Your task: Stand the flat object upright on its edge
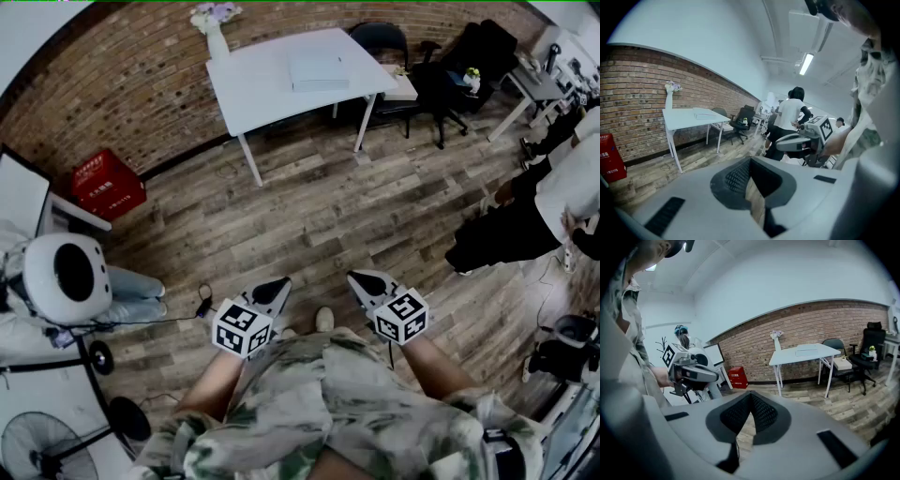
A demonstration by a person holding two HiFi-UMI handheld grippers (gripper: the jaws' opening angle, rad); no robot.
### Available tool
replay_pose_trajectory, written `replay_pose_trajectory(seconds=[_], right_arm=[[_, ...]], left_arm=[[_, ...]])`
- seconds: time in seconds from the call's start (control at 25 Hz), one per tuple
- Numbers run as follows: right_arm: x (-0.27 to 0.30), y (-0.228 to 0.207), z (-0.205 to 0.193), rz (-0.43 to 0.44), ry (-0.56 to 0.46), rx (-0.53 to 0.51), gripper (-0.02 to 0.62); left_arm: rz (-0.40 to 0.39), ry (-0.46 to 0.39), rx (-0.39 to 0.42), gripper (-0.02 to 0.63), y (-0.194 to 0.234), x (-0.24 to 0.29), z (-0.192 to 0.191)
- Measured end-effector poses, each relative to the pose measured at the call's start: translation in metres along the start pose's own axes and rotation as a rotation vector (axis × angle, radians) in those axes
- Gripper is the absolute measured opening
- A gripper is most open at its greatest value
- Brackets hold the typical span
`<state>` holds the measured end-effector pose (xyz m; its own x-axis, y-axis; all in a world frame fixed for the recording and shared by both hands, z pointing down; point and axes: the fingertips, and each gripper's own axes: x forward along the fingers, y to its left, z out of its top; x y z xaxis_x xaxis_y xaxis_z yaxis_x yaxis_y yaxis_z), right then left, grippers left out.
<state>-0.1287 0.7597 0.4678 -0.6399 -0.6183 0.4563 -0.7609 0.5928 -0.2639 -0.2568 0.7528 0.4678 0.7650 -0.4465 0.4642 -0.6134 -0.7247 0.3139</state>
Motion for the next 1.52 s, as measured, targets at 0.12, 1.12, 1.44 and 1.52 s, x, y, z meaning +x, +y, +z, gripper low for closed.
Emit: replay_pose_trajectory(seconds=[0.12, 1.12, 1.44, 1.52], right_arm=[[-0.008, -0.018, 0.003, 0.007, -0.01, -0.008, 0.02], [0.008, -0.193, 0.031, -0.103, -0.076, 0.101, 0.103], [0.061, -0.249, 0.091, -0.194, -0.055, 0.074, 0.112], [0.081, -0.261, 0.106, -0.215, -0.053, 0.083, 0.109]], left_arm=[[0.007, 0.004, 0.008, 0.025, -0.006, 0.018, 0.009], [0.042, 0.007, 0.065, 0.037, 0.05, 0.167, 0.094], [-0.04, 0.003, 0.086, 0.121, 0.128, 0.223, 0.163], [-0.063, 0.001, 0.097, 0.121, 0.152, 0.233, 0.181]])
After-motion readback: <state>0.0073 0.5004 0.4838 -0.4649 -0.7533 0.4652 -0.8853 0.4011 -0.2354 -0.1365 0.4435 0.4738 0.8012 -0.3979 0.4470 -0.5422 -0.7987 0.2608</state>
